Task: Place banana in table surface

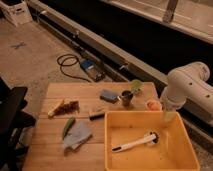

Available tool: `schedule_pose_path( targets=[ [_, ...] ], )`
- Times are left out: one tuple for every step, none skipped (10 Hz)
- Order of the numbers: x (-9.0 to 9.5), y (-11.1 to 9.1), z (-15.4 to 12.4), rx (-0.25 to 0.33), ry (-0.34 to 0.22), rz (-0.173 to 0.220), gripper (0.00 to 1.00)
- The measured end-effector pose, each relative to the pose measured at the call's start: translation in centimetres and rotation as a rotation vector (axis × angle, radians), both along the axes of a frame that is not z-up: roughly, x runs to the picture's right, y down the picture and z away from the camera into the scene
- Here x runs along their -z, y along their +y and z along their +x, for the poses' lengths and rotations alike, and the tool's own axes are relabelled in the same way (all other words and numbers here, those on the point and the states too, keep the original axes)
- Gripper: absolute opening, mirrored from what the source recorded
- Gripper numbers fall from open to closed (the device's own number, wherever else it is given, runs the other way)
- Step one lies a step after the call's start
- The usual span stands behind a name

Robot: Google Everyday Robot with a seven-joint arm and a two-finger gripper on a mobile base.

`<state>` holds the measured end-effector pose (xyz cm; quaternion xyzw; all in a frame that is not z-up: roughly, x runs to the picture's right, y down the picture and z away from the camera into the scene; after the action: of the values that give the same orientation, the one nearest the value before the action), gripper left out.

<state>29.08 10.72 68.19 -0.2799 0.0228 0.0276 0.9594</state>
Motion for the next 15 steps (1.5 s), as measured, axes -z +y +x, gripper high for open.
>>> schedule_pose_path(
  targets=[
    [0.0, 0.0, 0.0, 0.000, 0.000, 0.000, 0.65],
    [0.0, 0.0, 0.0, 0.000, 0.000, 0.000, 0.65],
    [0.0, 0.0, 0.0, 0.000, 0.000, 0.000, 0.65],
    [0.0, 0.0, 0.0, 0.000, 0.000, 0.000, 0.65],
    [0.0, 0.0, 0.0, 0.000, 0.000, 0.000, 0.65],
    [0.0, 0.0, 0.0, 0.000, 0.000, 0.000, 0.65],
    [0.0, 0.0, 0.0, 0.000, 0.000, 0.000, 0.65],
    [0.0, 0.0, 0.0, 0.000, 0.000, 0.000, 0.65],
    [0.0, 0.0, 0.0, 0.000, 0.000, 0.000, 0.65],
    [0.0, 0.0, 0.0, 0.000, 0.000, 0.000, 0.65],
    [0.0, -0.1, 0.0, 0.003, -0.005, 0.001, 0.65],
    [0.0, -0.3, -0.1, 0.005, -0.019, 0.004, 0.65],
    [0.1, -0.9, -0.2, 0.019, -0.037, 0.014, 0.65],
    [0.2, -1.8, -0.8, 0.048, -0.058, 0.031, 0.65],
    [0.0, -3.2, -2.2, 0.098, -0.090, 0.052, 0.65]
  ],
)
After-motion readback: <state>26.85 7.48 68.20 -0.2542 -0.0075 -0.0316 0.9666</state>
